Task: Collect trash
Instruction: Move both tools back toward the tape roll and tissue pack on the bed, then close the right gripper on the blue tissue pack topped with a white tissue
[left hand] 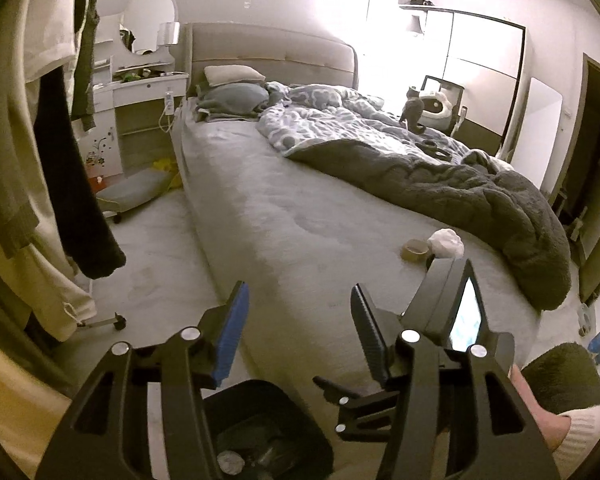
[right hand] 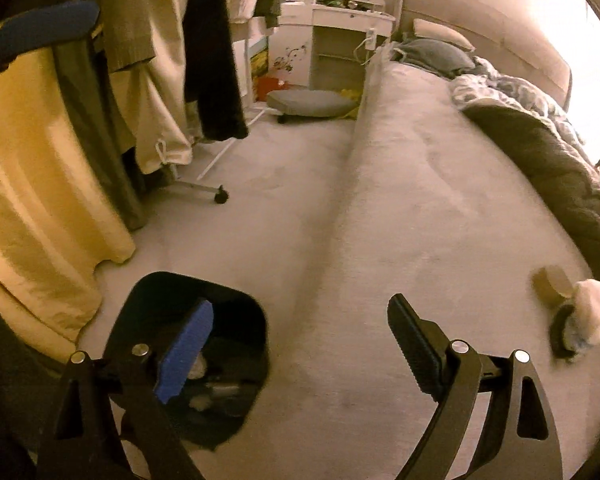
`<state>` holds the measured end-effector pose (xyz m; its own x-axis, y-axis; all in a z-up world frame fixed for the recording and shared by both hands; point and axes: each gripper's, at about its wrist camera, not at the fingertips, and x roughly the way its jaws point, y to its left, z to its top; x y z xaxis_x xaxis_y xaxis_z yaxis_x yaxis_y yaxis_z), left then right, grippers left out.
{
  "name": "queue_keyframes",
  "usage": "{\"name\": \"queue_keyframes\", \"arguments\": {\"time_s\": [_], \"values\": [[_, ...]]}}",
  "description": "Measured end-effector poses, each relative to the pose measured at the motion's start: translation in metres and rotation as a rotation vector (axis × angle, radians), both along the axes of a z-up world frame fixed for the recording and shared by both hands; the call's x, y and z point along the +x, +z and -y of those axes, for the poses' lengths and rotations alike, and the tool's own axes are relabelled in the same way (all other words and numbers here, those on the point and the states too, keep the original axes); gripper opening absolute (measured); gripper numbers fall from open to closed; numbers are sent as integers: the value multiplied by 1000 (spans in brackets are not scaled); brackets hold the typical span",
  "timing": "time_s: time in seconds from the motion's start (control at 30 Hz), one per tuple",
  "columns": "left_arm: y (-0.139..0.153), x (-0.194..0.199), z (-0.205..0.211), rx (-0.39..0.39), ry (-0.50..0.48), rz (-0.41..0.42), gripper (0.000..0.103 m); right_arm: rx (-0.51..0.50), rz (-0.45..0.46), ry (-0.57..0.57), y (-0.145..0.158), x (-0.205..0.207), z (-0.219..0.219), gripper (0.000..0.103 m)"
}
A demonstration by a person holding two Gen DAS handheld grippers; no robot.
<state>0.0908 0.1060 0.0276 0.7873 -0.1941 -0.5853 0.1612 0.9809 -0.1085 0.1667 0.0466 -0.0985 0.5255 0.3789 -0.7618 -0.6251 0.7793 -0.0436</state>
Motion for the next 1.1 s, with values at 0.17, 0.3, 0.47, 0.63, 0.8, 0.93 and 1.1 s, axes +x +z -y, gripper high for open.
{"name": "queue_keyframes", "arguments": {"time_s": [0.17,0.3,0.47,0.63,0.8,0.93,1.1], "values": [[0,8,20,17,-17,6,56,0,16,-32,6,8,27,90],[-1,16,34,18,-37,3,56,3,31,-59,13,16,47,90],[-6,24,51,25,-65,-10,56,14,42,-94,19,26,72,90],[-11,33,65,45,-67,-18,56,34,49,-131,24,36,99,90],[-19,42,78,56,-80,-38,55,49,48,-151,28,46,119,90],[-20,47,89,85,-85,-33,55,54,56,-161,33,53,133,90],[-28,58,101,111,-91,-46,55,44,72,-174,38,66,156,91]]}}
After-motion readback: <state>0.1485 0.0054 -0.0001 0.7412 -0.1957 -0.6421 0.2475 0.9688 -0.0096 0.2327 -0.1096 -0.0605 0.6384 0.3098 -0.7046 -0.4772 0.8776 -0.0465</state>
